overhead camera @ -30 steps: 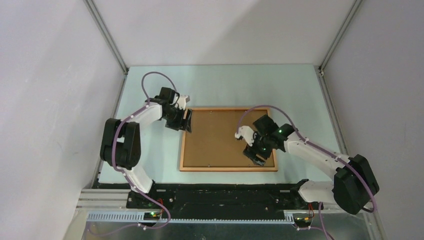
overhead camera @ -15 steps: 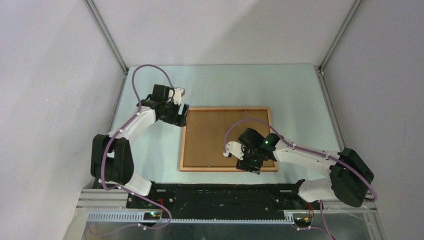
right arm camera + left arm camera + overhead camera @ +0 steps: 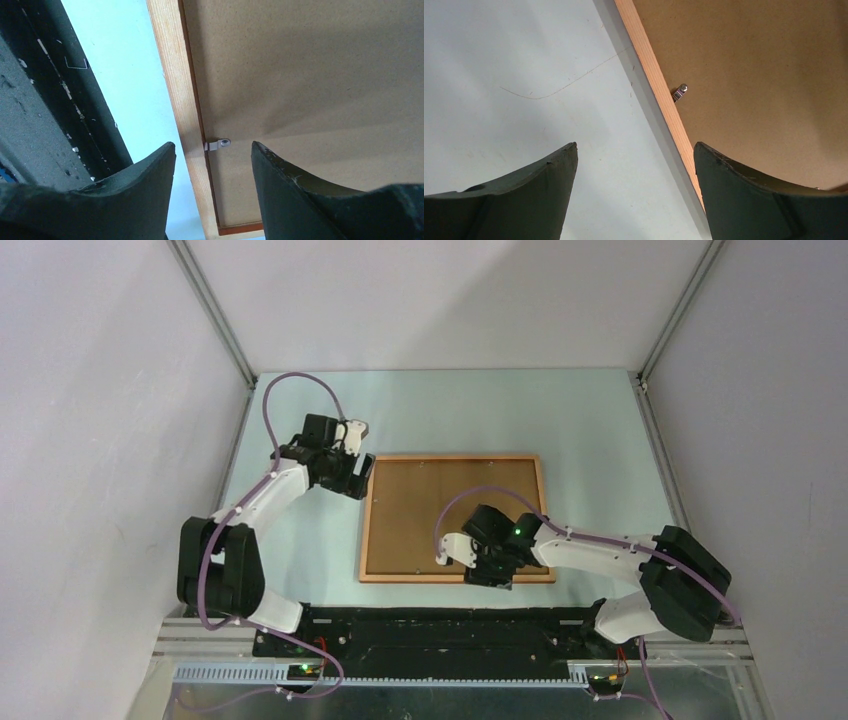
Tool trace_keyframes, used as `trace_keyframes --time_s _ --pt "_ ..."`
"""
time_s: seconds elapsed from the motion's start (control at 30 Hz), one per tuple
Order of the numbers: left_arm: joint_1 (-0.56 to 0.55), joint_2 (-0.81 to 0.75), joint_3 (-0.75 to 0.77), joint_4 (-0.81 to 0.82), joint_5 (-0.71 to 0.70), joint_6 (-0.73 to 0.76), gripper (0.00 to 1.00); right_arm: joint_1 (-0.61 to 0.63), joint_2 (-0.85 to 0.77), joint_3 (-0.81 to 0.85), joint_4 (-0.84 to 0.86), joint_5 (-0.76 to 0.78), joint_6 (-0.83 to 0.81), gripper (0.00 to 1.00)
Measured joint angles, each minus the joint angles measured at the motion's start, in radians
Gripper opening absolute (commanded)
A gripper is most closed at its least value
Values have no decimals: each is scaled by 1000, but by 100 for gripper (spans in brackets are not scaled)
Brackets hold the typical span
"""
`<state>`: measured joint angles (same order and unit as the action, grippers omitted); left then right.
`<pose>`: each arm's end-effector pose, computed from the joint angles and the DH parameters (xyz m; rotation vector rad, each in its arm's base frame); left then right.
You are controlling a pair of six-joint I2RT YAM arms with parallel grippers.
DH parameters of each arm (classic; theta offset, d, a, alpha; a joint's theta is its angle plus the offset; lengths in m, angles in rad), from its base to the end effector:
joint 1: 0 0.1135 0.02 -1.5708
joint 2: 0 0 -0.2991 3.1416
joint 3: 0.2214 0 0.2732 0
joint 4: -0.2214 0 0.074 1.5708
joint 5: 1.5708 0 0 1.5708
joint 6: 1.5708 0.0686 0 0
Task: Put the photo into the frame
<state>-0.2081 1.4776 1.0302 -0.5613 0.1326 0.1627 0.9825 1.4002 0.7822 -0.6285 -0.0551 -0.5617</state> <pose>0.3250 -0.0779 0.2299 0.5235 2.5233 -0.1879 0.1448 0.2239 0.1677 -1.9840 2.0192 0.1730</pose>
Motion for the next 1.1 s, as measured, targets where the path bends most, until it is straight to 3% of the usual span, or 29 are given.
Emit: trace_keyframes --time_s 0.93,1.0,1.1 --pt "0 -30 -32 0 -34 32 88 56 113 69 13 -6 0 50" --pt "0 -35 -32 0 -34 34 88 57 115 70 14 -6 0 48" --pt "0 -40 -33 0 -34 40 88 58 119 73 14 -3 -1 34"
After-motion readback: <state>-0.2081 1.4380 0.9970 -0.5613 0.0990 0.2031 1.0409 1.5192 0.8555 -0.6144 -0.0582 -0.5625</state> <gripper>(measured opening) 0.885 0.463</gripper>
